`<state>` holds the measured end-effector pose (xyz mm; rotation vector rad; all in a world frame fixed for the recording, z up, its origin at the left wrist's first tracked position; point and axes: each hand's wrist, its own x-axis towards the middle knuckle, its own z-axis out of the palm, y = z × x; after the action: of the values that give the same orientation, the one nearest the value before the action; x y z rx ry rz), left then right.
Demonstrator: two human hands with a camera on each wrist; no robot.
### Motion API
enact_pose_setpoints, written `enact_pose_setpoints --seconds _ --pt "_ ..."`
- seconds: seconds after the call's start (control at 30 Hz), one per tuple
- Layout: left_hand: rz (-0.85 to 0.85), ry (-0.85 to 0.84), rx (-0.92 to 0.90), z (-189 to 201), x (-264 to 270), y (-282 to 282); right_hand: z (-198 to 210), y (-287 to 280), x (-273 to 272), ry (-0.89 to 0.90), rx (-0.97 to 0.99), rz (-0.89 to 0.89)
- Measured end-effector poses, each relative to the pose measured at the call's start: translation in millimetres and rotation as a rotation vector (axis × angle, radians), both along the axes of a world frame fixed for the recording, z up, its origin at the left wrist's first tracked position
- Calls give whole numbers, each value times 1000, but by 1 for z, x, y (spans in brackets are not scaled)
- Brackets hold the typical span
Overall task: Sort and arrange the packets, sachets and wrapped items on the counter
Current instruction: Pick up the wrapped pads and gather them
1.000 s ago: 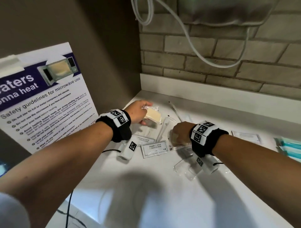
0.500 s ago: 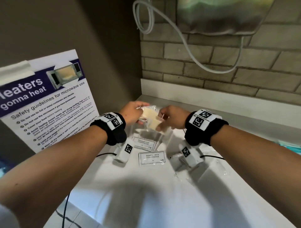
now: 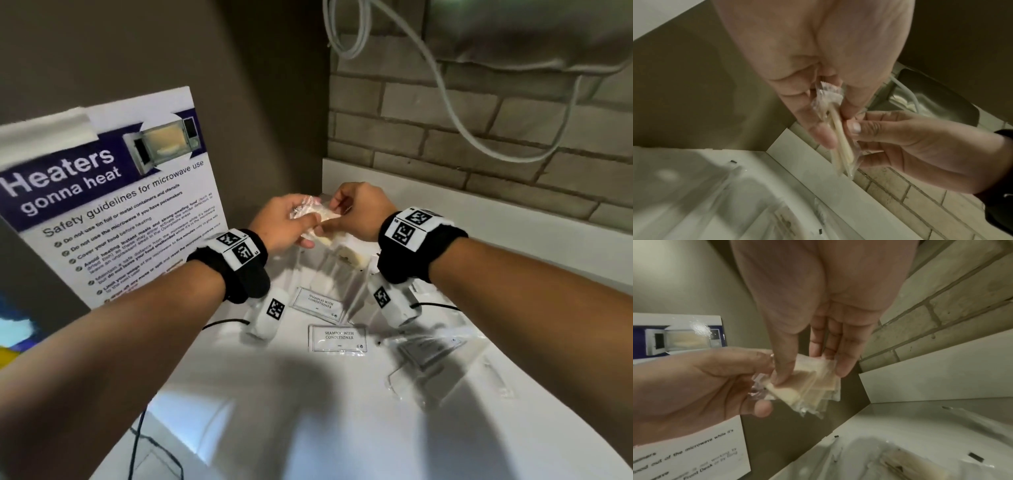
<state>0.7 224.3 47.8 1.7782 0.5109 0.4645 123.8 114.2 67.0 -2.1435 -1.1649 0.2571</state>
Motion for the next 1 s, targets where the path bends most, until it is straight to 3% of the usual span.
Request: enact_pose_setpoints --seconds 0.23,0.33,0.47,0.73,0.8,0.9,1.0 --pt "86 54 -13 -26 0 20 -35 8 45 171 -218 26" --pt "98 76 -34 -31 3 25 -56 16 54 22 -397 17" --pt "95 75 -50 -36 10 27 -80 29 50 -334 -715 81" --pt "78 66 -13 -34 6 23 -80 30 48 -281 -617 24" --pt "95 45 -17 -30 2 23 -68 18 39 -258 -542 65" --pt "98 18 -30 -25 1 13 -49 -14 14 -79 -440 190" --pt "12 58 17 -26 6 -15 -41 -54 -12 3 -384 266"
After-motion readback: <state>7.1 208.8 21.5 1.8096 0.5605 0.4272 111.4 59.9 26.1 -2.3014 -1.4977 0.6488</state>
